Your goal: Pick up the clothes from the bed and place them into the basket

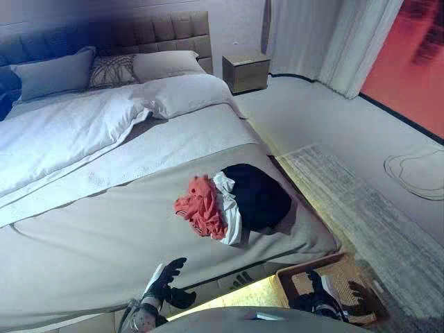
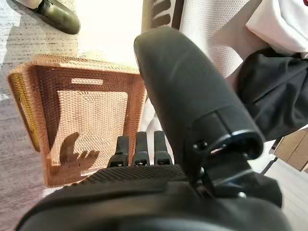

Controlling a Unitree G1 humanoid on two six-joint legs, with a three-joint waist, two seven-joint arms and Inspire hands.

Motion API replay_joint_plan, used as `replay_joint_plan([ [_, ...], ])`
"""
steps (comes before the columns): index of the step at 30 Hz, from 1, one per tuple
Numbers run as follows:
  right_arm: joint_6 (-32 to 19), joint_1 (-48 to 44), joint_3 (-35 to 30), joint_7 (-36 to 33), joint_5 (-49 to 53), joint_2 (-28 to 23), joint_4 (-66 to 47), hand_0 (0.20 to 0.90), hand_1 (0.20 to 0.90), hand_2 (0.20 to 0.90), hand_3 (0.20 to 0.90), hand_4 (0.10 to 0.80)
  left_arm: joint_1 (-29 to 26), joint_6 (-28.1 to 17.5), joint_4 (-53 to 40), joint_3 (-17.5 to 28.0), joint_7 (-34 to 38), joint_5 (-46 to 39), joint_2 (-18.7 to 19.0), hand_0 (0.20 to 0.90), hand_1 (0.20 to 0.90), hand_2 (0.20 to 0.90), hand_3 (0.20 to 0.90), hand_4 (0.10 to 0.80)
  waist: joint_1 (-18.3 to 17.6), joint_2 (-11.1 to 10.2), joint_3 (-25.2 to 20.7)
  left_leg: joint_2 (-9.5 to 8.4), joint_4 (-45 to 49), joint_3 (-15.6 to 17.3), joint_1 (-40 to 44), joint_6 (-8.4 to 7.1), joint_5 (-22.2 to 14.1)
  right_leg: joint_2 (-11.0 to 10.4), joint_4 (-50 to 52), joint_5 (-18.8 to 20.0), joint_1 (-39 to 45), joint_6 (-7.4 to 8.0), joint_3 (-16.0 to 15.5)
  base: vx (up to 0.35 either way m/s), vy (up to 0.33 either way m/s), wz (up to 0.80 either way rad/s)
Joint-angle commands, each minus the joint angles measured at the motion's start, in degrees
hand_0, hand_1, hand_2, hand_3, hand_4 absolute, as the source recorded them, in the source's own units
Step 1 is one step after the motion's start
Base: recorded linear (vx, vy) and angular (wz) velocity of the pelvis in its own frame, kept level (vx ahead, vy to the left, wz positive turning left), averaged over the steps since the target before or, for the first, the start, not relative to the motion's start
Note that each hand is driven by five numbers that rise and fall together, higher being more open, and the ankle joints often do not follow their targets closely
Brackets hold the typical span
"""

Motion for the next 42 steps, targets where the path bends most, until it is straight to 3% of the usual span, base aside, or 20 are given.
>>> replay_joint_plan([
  [1, -1.3, -7.0, 0.5, -2.6, 0.2, 0.4, 2.4, 0.9, 0.9, 0.9, 0.9, 0.8, -6.7, -3.2, 2.2, 1.9, 1.4, 0.4, -1.2, 0.9, 0.9, 0.9, 0.9, 0.8, 0.8, -1.5, 3.0, -1.77, 0.4, 2.1, 2.6, 1.27, -9.5, -0.5, 1.0, -2.3, -0.8, 1.32, -1.4, 0.0, 0.0, 0.0],
  [14, 0.9, -7.5, 1.1, -5.3, -3.3, -0.2, 2.6, 0.9, 0.9, 0.9, 0.9, 0.8, -6.9, -4.0, 1.5, 2.1, 0.2, -0.3, -0.9, 0.9, 0.9, 0.9, 0.9, 0.8, 1.0, -1.4, 2.9, -1.76, 0.4, 2.0, 2.8, 1.22, -9.5, -0.3, 0.9, -2.3, -0.6, 1.11, -1.4, 0.0, 0.0, 0.0],
  [26, 2.7, -16.7, 5.7, -12.5, -8.2, -6.8, -8.4, 0.9, 0.9, 0.9, 0.9, 0.8, -7.7, -4.7, -3.8, -0.7, 2.3, -3.5, 3.1, 0.9, 0.9, 0.9, 0.9, 0.8, 3.8, -2.1, 3.5, -1.67, 0.4, 1.3, 2.9, 1.53, -9.2, -0.1, 0.9, -2.2, -0.1, 0.66, -1.9, 0.013, -0.005, 0.01],
  [32, 10.3, -31.3, 10.0, -11.3, -10.2, -12.8, -20.2, 0.9, 0.9, 0.9, 0.9, 0.8, -8.2, -4.0, -7.6, -0.8, 5.7, -5.3, 6.0, 0.9, 0.9, 0.9, 0.9, 0.8, 5.7, -2.7, 5.7, -1.52, 1.8, 0.7, 1.2, 1.46, -8.3, -0.1, 4.8, -3.7, -2.3, -0.53, -2.0, 0.006, 0.019, 0.1],
  [33, 13.3, -37.0, 11.7, -10.2, -9.5, -14.4, -21.9, 0.9, 0.9, 0.9, 0.9, 0.8, -10.0, -3.8, -8.8, -1.2, 6.5, -6.4, 6.8, 0.9, 0.9, 0.9, 0.9, 0.8, 6.2, -2.7, 7.2, -1.63, 3.7, 0.1, -1.3, 1.56, -8.3, -0.2, 7.0, -4.2, -4.5, -1.08, -2.1, -0.166, 0.035, 0.11],
  [37, 16.1, -51.7, 16.2, -10.5, -8.4, -17.4, -21.4, 0.9, 0.9, 0.9, 0.9, 0.8, -15.5, -3.4, -13.7, -2.4, 10.4, -7.9, 8.3, 0.9, 0.9, 0.9, 0.9, 0.8, 8.0, -2.3, 12.3, -2.35, 9.1, -1.9, -9.0, 1.75, -8.2, -0.5, 12.9, -5.7, -11.4, -2.39, -2.8, -0.285, 0.035, 0.18],
  [40, 16.9, -58.0, 18.7, -10.9, -8.6, -18.9, -21.0, 0.9, 0.9, 0.9, 0.9, 0.8, -18.2, -3.8, -17.4, -1.7, 12.1, -12.0, 8.8, 0.9, 0.9, 0.9, 0.9, 0.8, 9.0, -1.8, 15.8, -3.07, 14.1, -2.8, -14.7, 1.47, -8.2, -1.0, 17.7, -6.9, -16.3, -3.11, -3.6, -0.275, 0.048, 0.25],
  [42, 19.0, -62.3, 20.7, -11.1, -8.5, -20.5, -21.7, 0.9, 0.9, 0.9, 0.9, 0.8, -18.2, -4.0, -24.6, -0.1, 14.7, -11.3, 10.0, 0.9, 0.9, 0.9, 0.9, 0.8, 10.7, -1.4, 19.1, -4.05, 21.8, -4.2, -21.2, 1.21, -9.2, -2.1, 25.2, -8.8, -21.7, -4.12, -4.4, -0.228, 0.043, 0.16],
])
